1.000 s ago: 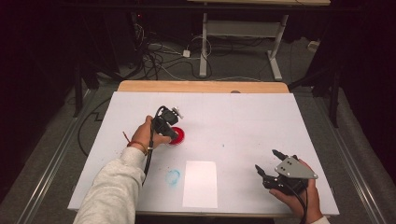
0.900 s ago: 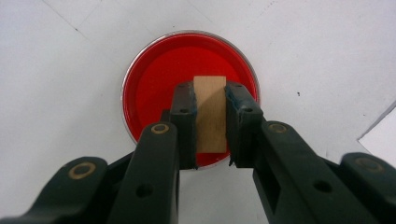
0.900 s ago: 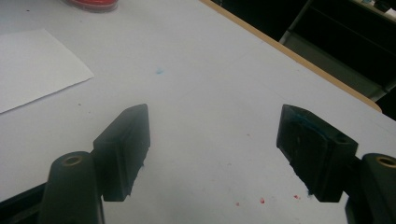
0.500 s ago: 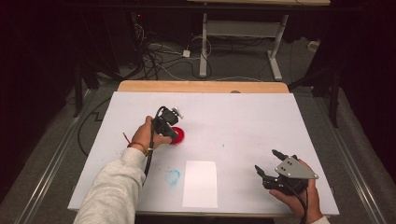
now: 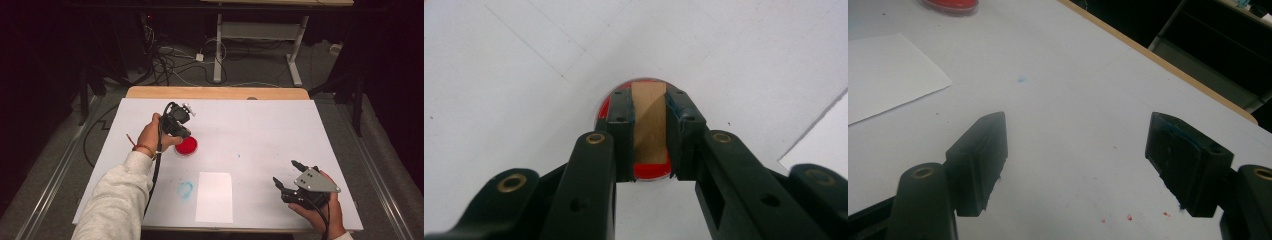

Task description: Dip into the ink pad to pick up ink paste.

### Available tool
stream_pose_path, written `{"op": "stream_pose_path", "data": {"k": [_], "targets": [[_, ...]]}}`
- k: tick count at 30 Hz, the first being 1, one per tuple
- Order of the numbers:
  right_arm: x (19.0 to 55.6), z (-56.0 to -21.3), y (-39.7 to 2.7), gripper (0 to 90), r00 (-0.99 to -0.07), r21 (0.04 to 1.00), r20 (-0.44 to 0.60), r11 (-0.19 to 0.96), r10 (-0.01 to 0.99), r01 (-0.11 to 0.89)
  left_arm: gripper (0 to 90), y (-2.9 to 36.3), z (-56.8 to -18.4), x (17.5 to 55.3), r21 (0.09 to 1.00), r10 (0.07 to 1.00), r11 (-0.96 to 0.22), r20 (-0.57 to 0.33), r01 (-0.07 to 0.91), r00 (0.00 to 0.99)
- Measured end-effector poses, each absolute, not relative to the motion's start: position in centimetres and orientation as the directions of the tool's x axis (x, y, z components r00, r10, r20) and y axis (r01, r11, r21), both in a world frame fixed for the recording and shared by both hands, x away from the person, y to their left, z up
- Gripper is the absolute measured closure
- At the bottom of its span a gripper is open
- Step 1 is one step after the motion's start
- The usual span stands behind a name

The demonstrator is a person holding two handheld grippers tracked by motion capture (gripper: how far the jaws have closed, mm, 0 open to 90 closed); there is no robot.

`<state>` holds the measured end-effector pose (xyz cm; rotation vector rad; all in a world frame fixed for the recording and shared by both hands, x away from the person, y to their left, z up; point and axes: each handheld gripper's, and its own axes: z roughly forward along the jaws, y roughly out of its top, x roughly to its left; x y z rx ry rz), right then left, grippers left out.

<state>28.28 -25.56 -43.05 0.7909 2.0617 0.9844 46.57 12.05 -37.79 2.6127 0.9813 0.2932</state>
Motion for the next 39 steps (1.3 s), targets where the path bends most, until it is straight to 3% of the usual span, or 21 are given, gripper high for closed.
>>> {"op": "stream_pose_path", "data": {"k": [15,23,39], "targets": [[28.3,-43.1,-25.7,25.7,-0.565,0.822,-0.332,0.525,0.756,0.221,73.9,12.0,-42.1,47.9,0.275,0.681,-0.708,0.020,0.651,0.732],[28.3,-43.1,-25.6,25.7,-0.561,0.820,-0.339,0.529,0.755,0.217,74.0,12.8,-42.5,48.1,0.306,0.696,-0.675,-0.035,0.671,0.717],[28.3,-43.1,-25.5,25.8,-0.559,0.818,-0.345,0.533,0.754,0.214,74.0,12.4,-42.8,48.0,0.296,0.704,-0.675,-0.014,0.675,0.710]]}}
